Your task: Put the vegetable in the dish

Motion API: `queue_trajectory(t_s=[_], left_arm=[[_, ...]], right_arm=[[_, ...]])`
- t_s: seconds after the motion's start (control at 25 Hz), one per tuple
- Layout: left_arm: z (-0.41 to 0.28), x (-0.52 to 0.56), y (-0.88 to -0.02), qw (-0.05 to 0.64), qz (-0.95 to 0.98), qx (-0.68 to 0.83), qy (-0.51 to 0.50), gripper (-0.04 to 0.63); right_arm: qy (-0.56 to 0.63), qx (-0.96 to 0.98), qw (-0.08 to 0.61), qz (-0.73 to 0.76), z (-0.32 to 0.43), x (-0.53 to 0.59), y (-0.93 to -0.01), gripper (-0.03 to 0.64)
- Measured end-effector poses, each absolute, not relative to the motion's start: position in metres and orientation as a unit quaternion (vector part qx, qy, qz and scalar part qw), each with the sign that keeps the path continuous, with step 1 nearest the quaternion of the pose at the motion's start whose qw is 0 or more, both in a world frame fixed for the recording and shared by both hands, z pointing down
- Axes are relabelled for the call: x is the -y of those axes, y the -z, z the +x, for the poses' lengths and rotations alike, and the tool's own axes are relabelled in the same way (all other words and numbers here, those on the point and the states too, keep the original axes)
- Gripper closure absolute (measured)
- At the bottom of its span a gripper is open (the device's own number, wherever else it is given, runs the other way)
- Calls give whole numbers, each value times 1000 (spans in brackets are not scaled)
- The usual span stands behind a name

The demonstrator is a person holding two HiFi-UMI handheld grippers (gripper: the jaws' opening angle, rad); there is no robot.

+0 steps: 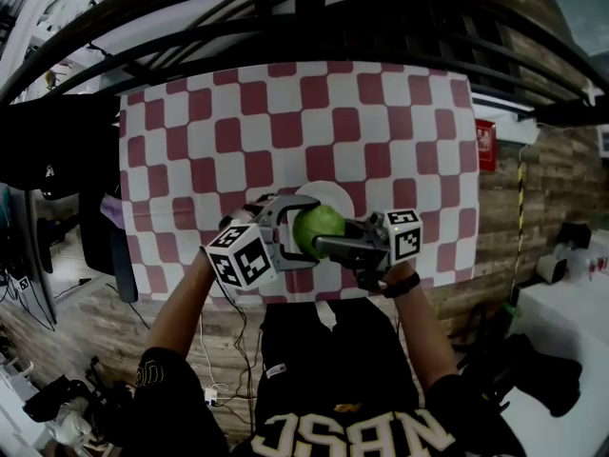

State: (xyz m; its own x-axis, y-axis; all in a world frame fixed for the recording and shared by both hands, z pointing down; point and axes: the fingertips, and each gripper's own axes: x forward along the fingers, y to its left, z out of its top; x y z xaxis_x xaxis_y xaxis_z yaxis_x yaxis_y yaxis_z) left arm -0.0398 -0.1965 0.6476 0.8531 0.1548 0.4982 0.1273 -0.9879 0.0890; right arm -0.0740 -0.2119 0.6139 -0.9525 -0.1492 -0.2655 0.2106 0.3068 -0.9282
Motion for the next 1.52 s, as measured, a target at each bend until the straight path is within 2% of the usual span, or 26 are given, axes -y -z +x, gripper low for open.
queue_trajectory(t_s=[0.28, 0.48, 0.88, 1.08, 1.28, 1.4, 1.52], left_arm=[[-31, 195, -655, 26, 959, -70, -274, 133], [-25, 191, -663, 24, 958, -71, -278, 138], [-19, 207, -690, 25, 958, 27, -283, 147], [-23, 212, -712, 26, 947, 70, -313, 152], [-26, 211, -734, 13, 933, 95, -348, 158], [-26, 208, -747, -20, 919, 101, -380, 156], [-22, 203, -755, -14, 910, 116, -398, 155]], right_arm=[[582, -803, 127, 16, -67, 207, -625, 457], [549, -836, 22, -5, -52, 192, -649, 373], [488, -856, -107, -132, 3, 202, -695, 347], [500, -841, -70, -196, 37, 218, -693, 347], [484, -848, -50, -209, 40, 224, -682, 347], [471, -854, -48, -218, 38, 224, -675, 347], [446, -861, -56, -236, 35, 218, -668, 347]])
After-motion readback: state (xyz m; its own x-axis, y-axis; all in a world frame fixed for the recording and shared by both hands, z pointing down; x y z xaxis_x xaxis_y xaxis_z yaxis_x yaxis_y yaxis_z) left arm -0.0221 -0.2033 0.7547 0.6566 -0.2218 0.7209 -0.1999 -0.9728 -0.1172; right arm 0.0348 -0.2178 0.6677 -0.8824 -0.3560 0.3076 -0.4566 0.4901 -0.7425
